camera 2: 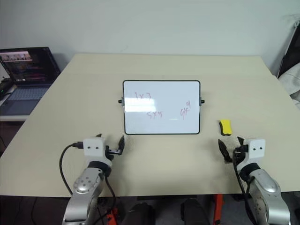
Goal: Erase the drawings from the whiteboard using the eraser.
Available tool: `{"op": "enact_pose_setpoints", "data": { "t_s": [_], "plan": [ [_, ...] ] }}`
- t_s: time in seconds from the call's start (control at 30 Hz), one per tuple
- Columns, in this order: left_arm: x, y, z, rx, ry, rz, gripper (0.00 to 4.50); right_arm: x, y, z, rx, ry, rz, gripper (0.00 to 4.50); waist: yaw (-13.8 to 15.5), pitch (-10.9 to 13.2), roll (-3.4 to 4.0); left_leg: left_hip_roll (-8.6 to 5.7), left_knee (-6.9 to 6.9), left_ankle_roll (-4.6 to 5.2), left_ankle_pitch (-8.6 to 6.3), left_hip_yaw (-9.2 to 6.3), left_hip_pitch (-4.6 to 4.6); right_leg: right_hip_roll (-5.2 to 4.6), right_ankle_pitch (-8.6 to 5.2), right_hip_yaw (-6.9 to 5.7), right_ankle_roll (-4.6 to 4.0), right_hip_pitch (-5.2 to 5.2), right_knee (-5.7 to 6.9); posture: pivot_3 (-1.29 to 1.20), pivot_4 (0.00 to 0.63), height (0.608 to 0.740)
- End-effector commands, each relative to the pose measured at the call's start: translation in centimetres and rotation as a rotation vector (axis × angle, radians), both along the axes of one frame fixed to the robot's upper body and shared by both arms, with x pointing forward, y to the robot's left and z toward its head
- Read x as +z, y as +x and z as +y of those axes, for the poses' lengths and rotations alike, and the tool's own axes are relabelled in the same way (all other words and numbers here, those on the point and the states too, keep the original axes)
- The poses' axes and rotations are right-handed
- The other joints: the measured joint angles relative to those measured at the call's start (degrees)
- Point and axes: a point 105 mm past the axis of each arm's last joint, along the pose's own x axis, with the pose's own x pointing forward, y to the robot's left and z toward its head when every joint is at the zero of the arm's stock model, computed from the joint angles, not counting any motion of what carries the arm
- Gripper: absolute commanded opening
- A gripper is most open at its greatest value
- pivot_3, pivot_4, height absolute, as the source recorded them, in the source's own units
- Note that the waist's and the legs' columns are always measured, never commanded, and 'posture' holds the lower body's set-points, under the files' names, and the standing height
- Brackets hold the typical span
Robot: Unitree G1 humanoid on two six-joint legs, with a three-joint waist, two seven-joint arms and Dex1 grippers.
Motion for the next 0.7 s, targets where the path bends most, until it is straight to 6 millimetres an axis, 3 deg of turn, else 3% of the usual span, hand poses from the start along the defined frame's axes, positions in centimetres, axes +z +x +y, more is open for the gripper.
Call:
{"op": "enact_pose_setpoints", "data": {
  "t_s": [0.03,0.17,0.33,0.5,0.7],
  "plan": [
    [1.6,0.2,-0.6,-0.012,-0.005,-0.064,4.5,1.3,0.7,-0.3,-0.019,0.002,-0.016,4.46,0.05,0.0,0.0,-0.01,0.01,0.0,0.0,0.0,0.0,0.0,0.0,-0.01,0.01,0.0,0.0,0.0,0.15,0.74],
    [1.9,-0.3,-0.4,0.007,-0.026,-0.066,4.5,2.1,0.7,0.4,-0.013,0.017,-0.026,4.46,0.12,0.0,0.0,-0.01,0.02,0.0,0.0,0.02,-0.02,0.03,-0.01,-0.01,0.02,0.02,-0.02,0.0,0.15,0.74],
    [3.9,0.1,-1.9,-0.172,0.046,-0.113,4.5,4.1,0.5,1.8,0.031,0.018,-0.077,4.46,0.11,0.0,0.01,-0.02,-0.02,0.0,0.0,0.01,-0.11,0.04,-0.01,-0.02,0.0,-0.04,-0.05,0.0,0.15,0.74],
    [5.2,0.3,-3.1,-0.476,-0.005,-0.078,4.5,5.0,0.5,3.6,0.074,0.021,-0.089,4.46,0.04,0.0,0.02,-0.01,-0.02,0.0,0.0,0.03,-0.08,0.06,-0.01,-0.1,0.0,-0.03,-0.03,0.0,0.15,0.74],
    [8.9,0.9,-6.8,-0.924,0.034,-0.068,4.5,7.3,2.1,2.5,-0.056,-0.025,-0.102,4.46,0.06,0.05,0.07,-0.04,0.02,0.01,0.01,0.04,-0.08,0.13,0.0,-0.14,-0.02,-0.04,-0.01,0.0,0.15,0.74]
  ]
}}
